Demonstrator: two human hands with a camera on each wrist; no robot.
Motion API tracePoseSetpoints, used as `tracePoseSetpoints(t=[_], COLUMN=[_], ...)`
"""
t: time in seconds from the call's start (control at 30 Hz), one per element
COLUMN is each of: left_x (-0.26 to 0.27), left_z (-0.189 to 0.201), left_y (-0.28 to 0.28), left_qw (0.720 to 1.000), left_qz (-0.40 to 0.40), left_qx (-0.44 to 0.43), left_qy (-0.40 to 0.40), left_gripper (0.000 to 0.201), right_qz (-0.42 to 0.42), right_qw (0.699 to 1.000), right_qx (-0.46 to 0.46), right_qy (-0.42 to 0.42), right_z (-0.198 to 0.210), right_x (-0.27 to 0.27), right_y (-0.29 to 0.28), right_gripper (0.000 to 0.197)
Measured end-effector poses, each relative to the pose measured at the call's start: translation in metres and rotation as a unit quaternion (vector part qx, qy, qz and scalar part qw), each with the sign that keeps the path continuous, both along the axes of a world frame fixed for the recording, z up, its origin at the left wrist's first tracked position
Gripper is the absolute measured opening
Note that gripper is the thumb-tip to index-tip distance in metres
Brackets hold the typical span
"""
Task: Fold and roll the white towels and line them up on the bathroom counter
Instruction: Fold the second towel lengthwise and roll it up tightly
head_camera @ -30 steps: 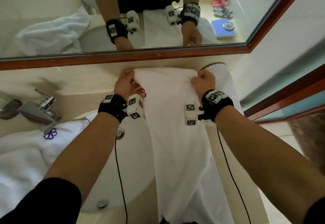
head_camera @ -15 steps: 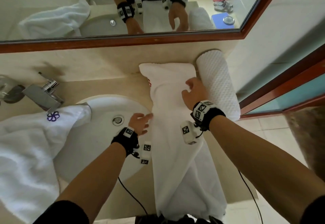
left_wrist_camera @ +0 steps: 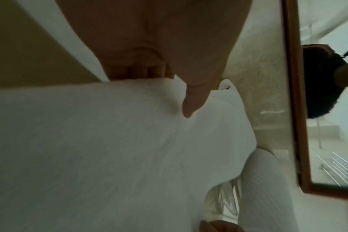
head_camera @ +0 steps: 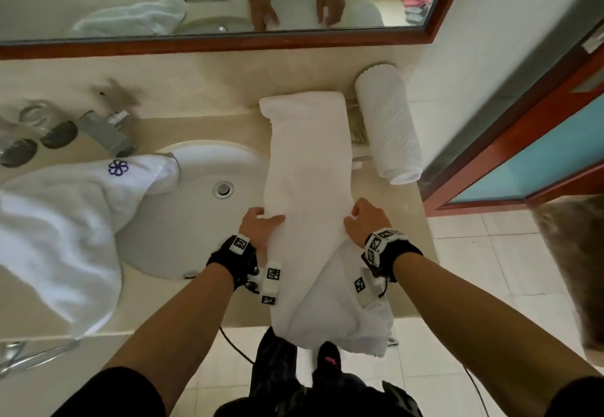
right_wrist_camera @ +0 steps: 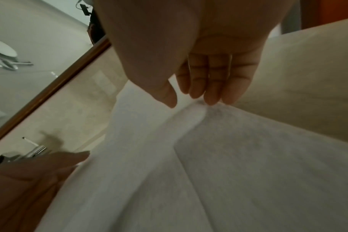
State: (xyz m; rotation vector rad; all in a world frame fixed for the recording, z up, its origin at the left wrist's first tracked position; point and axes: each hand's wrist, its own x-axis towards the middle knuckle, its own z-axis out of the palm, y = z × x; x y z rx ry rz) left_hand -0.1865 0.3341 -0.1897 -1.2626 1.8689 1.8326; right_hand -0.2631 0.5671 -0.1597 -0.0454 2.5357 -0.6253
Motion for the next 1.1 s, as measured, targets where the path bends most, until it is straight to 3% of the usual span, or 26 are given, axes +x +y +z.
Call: tracePoseSetpoints(t=[0.17,0.23,0.43,0.53,0.63,0.73,0.93,1.1], left_x=[0.044,0.063,0.108,0.124,0.135,0.138,0.143,0.142], left_z=[0.007,0.008,0.005,0.003,-0.004,-0.007,-0.010,-0.011], left_y=[0.020,0.030,0.049,0.044,0.036,0.035,0.035,0.035], left_qw=[0.998,0.994,0.980,0.976,0.979,0.977,0.977,0.978], left_qz=[-0.046,-0.079,-0.098,-0.092,-0.060,-0.062,-0.061,-0.058], left_qx=[-0.041,-0.081,-0.174,-0.195,-0.195,-0.205,-0.206,-0.198], left_qy=[0.016,-0.002,-0.019,-0.034,-0.029,-0.014,-0.012,-0.014], left_gripper=[0.026,0.016,0.033,0.034,0.030,0.028,0.030,0.030], right_qz=[0.026,0.061,0.113,0.106,0.024,-0.052,-0.066,-0.101], right_qw=[0.996,0.993,0.980,0.986,0.999,0.998,0.998,0.993], right_qx=[-0.001,-0.006,-0.030,-0.023,0.002,0.016,-0.014,-0.034], right_qy=[-0.081,-0.099,-0.160,-0.129,-0.042,0.008,0.009,0.053], right_z=[-0.006,-0.005,-0.012,-0.015,-0.018,-0.022,-0.025,-0.032], right_x=[0.050,0.072,0.126,0.142,0.152,0.155,0.161,0.182], right_y=[0.031,0.036,0.036,0.036,0.041,0.046,0.046,0.060], right_gripper=[0.026,0.029,0.034,0.028,0.033,0.057,0.025,0.027])
